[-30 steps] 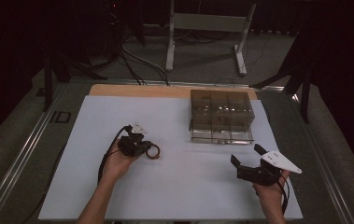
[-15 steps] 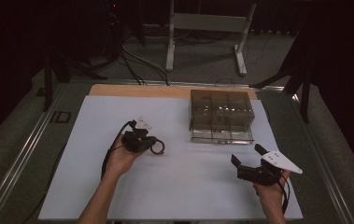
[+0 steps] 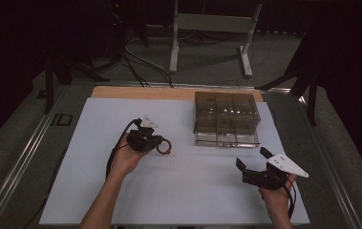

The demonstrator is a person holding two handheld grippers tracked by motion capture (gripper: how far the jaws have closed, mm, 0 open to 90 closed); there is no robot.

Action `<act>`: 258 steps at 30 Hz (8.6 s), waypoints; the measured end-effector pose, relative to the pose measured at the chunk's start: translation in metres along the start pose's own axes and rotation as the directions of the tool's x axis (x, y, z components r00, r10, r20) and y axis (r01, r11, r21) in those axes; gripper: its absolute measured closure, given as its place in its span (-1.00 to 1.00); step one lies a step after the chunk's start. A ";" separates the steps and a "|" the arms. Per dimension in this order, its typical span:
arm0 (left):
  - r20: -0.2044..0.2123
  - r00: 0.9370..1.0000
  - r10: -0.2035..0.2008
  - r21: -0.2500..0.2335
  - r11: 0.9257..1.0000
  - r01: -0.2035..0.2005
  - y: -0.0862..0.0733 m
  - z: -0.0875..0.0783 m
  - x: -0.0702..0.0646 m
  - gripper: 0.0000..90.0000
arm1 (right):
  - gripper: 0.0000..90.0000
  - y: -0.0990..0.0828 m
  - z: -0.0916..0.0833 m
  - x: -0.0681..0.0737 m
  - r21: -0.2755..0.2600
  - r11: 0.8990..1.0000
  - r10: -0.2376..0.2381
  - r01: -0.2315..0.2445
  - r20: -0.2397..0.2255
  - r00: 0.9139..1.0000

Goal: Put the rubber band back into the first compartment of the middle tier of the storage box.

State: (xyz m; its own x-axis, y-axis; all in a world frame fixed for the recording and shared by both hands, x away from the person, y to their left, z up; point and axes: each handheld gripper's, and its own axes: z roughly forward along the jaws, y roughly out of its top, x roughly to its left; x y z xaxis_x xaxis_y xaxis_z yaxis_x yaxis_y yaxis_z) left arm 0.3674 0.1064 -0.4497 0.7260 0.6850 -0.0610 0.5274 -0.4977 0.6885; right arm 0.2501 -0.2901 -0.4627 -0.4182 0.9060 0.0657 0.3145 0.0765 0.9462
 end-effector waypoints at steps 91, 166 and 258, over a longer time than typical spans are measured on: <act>0.022 1.000 0.019 -0.035 0.999 -0.019 0.056 0.021 -0.012 0.96 | -1.00 0.000 -0.001 -0.001 0.000 1.000 -0.001 0.001 0.001 1.000; 0.038 0.999 0.018 -0.049 0.999 -0.016 0.097 0.062 -0.042 0.96 | -1.00 0.001 -0.002 -0.002 -0.005 1.000 0.001 -0.001 0.002 1.000; 0.025 0.997 -0.071 -0.283 0.956 0.075 0.023 -0.010 -0.012 -0.98 | -1.00 0.000 0.002 0.001 0.002 1.000 0.004 -0.004 -0.007 1.000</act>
State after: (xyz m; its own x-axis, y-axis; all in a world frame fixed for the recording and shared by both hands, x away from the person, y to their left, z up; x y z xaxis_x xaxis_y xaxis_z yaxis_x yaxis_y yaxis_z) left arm 0.3663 0.0918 -0.4264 0.6977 0.7050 -0.1272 0.4336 -0.2741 0.8584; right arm 0.2510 -0.2883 -0.4634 -0.4226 0.9035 0.0721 0.3181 0.0734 0.9452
